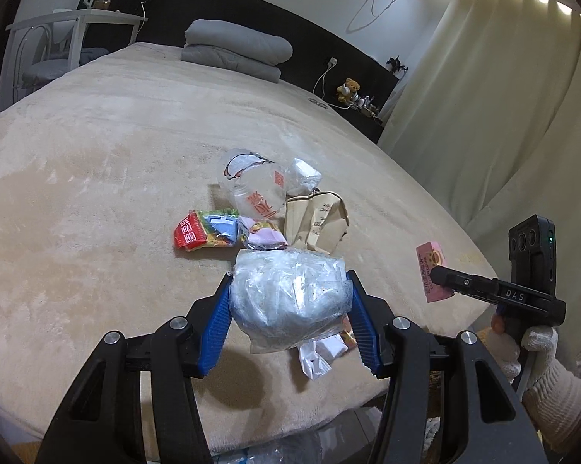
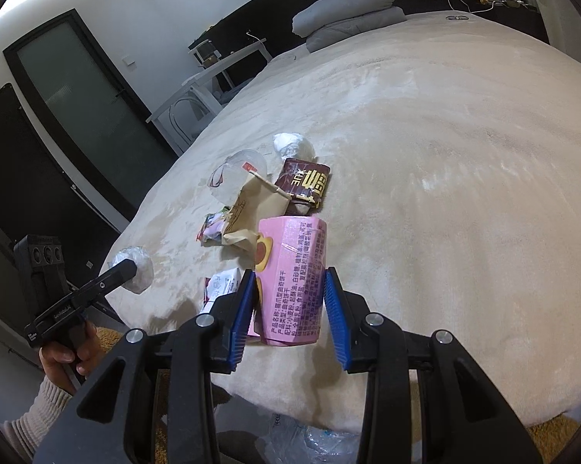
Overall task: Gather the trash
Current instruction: 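Carry the pink cup and white bag down toward the clear trash bag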
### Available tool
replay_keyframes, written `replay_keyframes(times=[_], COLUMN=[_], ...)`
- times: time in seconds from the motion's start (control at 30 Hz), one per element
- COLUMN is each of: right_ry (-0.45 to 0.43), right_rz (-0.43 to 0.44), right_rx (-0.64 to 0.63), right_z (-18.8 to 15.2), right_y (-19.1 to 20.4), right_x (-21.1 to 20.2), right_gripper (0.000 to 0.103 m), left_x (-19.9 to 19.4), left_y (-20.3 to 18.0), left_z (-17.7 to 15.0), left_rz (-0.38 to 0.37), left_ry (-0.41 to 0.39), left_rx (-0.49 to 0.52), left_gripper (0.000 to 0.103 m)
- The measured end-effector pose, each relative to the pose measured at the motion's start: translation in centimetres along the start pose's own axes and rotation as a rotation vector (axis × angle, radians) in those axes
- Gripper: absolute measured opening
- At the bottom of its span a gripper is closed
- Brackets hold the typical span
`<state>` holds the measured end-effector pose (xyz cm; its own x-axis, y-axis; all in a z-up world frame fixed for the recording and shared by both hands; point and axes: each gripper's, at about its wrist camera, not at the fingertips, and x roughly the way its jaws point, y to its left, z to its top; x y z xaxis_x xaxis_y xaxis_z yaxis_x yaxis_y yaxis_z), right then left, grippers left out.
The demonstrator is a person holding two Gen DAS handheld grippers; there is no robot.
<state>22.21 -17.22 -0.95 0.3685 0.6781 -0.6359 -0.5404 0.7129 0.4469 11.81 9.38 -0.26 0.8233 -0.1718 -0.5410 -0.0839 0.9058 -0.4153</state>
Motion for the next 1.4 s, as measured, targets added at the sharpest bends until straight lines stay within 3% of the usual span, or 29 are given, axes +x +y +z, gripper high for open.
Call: replay_keyframes(times=[0.8,1.23,1.4], right_ry=[-0.004,0.060,0.102], right_rz=[0.010,0.004,0.016], right_rx=[0.002,0.007,0.032], right_z=[-8.5,-10.9,-11.6], right_y=[3.1,3.6,3.5], right_x=[-4.8,-4.2,-3.5], right_gripper=[0.037,0.037,0.037], left_x=[-5.1,-3.3,-1.9], left_y=[-5.3,-6.6,-6.5], left_z=[-7.7,-11.2,-12.4], left_rz=[-0.081,-0.095,-0.129], left_ry=[-0.017,0.123,0.198], left_rx=[0.067,0.024,-0.044], left_gripper=[0.054,0.054,0.054])
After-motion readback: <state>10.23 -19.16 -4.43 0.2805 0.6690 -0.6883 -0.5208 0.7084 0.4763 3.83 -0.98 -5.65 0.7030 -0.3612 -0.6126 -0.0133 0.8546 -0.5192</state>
